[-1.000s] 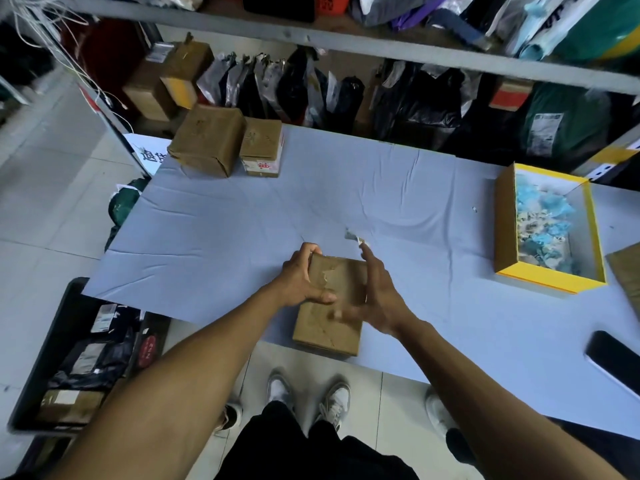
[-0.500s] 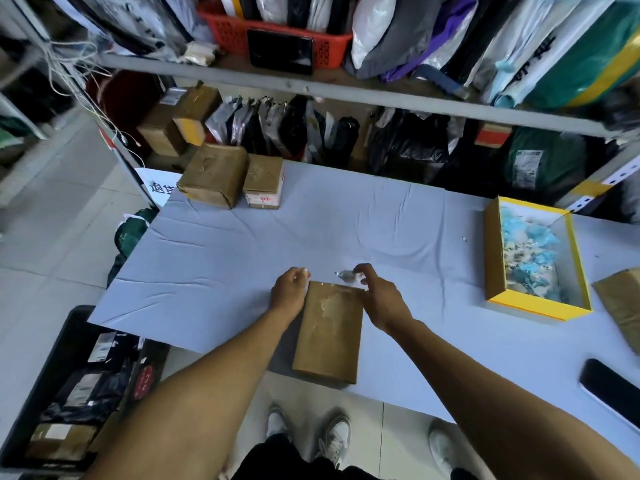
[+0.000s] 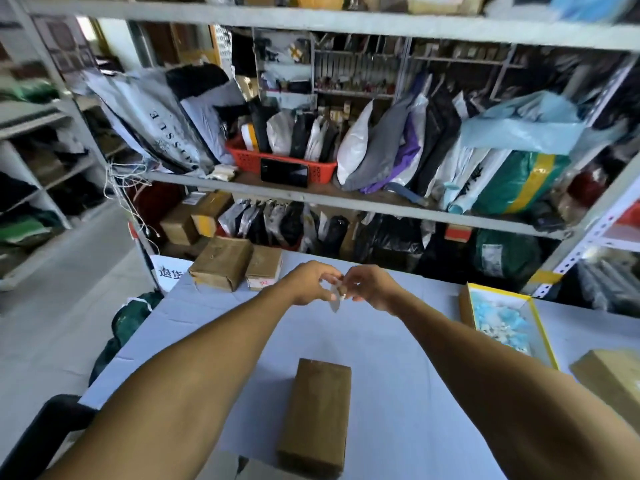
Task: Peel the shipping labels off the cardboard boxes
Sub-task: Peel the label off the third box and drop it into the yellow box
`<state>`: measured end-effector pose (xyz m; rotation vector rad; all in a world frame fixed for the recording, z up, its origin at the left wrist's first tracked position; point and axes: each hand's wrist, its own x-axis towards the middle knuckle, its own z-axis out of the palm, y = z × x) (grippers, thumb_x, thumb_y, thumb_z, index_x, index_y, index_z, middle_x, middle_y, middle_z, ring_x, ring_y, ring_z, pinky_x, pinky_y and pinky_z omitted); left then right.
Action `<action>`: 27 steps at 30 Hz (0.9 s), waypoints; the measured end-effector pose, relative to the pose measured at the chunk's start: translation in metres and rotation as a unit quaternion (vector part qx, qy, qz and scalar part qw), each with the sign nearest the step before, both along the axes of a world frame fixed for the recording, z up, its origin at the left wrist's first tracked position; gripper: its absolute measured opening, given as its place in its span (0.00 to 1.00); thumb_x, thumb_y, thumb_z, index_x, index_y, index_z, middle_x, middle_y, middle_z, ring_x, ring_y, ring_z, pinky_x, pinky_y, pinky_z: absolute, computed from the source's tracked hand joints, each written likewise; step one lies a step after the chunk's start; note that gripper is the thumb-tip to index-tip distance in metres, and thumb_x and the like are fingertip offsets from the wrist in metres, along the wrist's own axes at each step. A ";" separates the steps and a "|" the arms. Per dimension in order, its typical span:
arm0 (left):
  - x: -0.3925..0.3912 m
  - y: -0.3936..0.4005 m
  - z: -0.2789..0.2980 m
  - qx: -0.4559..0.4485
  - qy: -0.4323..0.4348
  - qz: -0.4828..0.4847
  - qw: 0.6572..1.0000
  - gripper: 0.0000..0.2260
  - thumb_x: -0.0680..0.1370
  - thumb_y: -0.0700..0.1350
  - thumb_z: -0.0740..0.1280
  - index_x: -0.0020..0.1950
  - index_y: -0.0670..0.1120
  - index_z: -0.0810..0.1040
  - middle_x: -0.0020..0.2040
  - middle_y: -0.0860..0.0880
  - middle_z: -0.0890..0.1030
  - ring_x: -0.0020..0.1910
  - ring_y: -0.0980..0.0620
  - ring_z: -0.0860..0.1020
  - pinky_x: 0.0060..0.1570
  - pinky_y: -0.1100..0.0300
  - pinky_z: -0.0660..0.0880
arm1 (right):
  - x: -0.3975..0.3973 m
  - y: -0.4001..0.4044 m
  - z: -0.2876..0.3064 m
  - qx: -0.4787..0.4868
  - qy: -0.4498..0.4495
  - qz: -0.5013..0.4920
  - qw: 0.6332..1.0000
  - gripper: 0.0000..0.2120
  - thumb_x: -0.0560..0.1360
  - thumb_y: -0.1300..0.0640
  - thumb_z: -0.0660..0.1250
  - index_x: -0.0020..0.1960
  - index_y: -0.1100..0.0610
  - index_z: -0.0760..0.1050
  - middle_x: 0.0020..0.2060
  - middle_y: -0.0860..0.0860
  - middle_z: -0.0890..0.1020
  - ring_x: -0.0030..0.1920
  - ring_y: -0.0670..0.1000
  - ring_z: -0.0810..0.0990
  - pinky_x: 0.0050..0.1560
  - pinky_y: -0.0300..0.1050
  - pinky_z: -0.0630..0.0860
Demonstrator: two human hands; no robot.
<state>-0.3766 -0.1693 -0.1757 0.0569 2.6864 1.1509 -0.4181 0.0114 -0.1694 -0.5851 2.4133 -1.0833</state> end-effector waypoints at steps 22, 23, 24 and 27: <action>-0.009 -0.009 0.045 -0.009 0.098 0.088 0.991 0.06 0.73 0.45 0.74 0.49 0.47 0.86 0.46 0.48 0.86 0.47 0.49 0.82 0.51 0.51 0.79 | 0.011 -0.031 0.065 0.138 0.213 -0.051 0.966 0.13 0.70 0.63 0.61 0.31 0.56 0.80 0.28 0.52 0.81 0.30 0.49 0.75 0.30 0.37 0.67; -0.008 -0.009 0.048 -0.018 0.108 0.097 0.989 0.06 0.74 0.46 0.73 0.49 0.47 0.86 0.45 0.49 0.86 0.46 0.49 0.82 0.49 0.53 0.79 | 0.015 -0.031 0.069 0.121 0.205 -0.051 0.970 0.14 0.71 0.63 0.61 0.28 0.54 0.77 0.25 0.50 0.78 0.28 0.47 0.72 0.29 0.34 0.65; -0.007 -0.009 0.050 -0.031 0.118 0.101 0.987 0.06 0.75 0.47 0.72 0.48 0.48 0.86 0.44 0.49 0.86 0.45 0.49 0.82 0.46 0.54 0.79 | 0.017 -0.031 0.069 0.106 0.193 -0.058 0.974 0.16 0.71 0.63 0.62 0.27 0.53 0.74 0.24 0.48 0.76 0.27 0.46 0.71 0.29 0.35 0.66; -0.004 -0.010 0.053 -0.076 0.132 0.092 0.984 0.06 0.75 0.48 0.71 0.47 0.48 0.86 0.41 0.49 0.85 0.43 0.49 0.82 0.39 0.57 0.76 | 0.020 -0.026 0.064 0.065 0.138 -0.077 0.985 0.12 0.72 0.55 0.65 0.31 0.56 0.77 0.30 0.52 0.80 0.32 0.52 0.77 0.34 0.47 0.72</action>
